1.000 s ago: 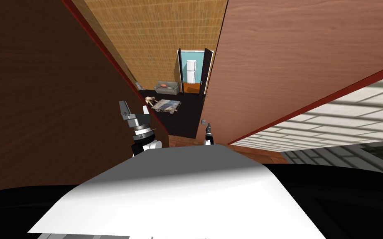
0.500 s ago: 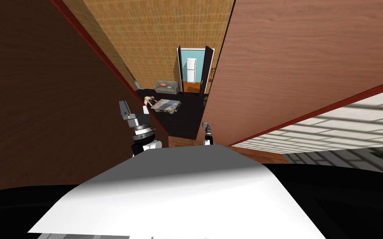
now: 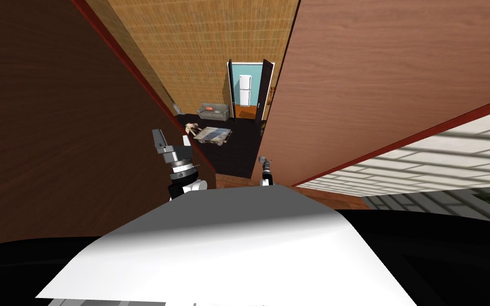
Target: Pull the door open
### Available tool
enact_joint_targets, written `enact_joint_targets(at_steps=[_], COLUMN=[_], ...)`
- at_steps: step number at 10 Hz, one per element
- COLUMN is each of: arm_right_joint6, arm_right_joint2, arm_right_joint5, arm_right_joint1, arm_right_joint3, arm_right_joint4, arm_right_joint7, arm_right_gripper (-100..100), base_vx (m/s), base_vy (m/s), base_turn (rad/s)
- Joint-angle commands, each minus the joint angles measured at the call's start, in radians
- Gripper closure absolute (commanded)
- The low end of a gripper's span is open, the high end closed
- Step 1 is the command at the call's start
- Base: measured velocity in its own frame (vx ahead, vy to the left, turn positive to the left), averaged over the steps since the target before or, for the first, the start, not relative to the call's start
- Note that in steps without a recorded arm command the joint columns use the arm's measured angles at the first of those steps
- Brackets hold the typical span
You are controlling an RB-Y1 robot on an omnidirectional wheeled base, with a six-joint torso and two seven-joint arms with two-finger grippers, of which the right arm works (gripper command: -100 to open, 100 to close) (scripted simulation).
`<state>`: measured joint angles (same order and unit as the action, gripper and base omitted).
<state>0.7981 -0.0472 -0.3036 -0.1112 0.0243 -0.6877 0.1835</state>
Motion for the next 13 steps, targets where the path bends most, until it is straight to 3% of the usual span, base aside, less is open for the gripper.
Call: enact_joint_targets(at_steps=[1, 5, 8, 13], arm_right_joint6=[-0.003, -0.007, -0.011, -0.013], arm_right_joint2=[-0.008, -0.037, -0.071, -0.108], arm_right_joint5=[0.001, 0.006, 0.011, 0.016], arm_right_joint1=[0.004, 0.002, -0.001, -0.003], arm_right_joint3=[-0.002, -0.011, -0.021, -0.030], arm_right_joint4=[0.000, 0.000, 0.001, 0.003], arm_right_joint7=[-0.002, -0.011, -0.023, -0.037], arm_right_gripper=[100, 100, 100, 100], base_vx=[-0.183, -0.206, -0.212, -0.120], base_vy=[0.001, 0.002, 0.004, 0.006], base_turn=[0.020, -0.002, -0.026, -0.023])
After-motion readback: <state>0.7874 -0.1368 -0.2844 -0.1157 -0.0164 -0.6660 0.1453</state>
